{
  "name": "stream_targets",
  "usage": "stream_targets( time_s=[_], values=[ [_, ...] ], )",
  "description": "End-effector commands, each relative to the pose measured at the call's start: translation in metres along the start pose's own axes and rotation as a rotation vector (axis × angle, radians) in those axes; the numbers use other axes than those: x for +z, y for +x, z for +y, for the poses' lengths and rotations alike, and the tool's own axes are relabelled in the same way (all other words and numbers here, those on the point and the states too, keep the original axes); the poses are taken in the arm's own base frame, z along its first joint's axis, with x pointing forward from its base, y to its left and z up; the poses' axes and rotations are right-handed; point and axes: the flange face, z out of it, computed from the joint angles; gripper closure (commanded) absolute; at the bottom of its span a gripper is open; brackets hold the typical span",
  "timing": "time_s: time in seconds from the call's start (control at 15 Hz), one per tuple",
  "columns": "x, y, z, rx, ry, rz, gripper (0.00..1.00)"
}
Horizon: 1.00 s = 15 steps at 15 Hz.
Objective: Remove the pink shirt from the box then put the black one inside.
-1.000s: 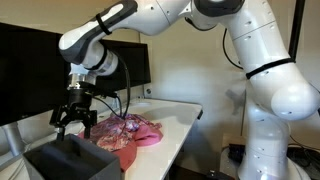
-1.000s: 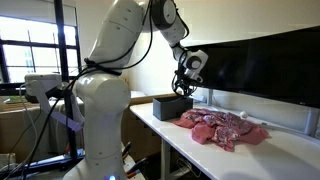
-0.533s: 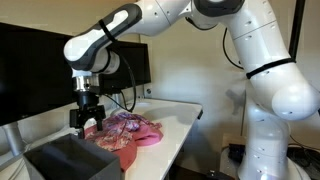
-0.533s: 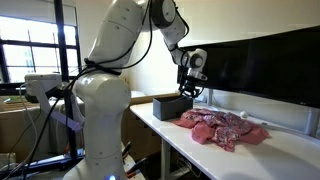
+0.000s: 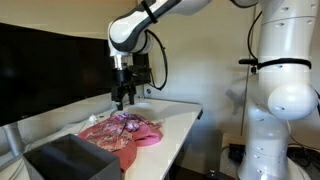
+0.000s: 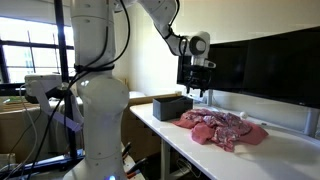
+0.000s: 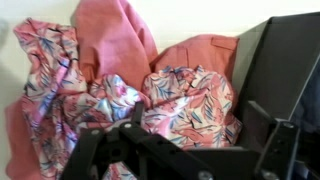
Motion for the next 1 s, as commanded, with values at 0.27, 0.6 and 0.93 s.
stream_targets(
  time_s=[0.27,0.6,0.93],
  values=[
    [-0.016,-0.075,0.065,0.073,-0.058,0.002,0.00],
    [-0.014,-0.068,0.056,0.054,-0.062,-0.002,0.00],
    [-0.013,-0.067,0.057,0.055,-0.062,-0.005,0.00]
  ],
)
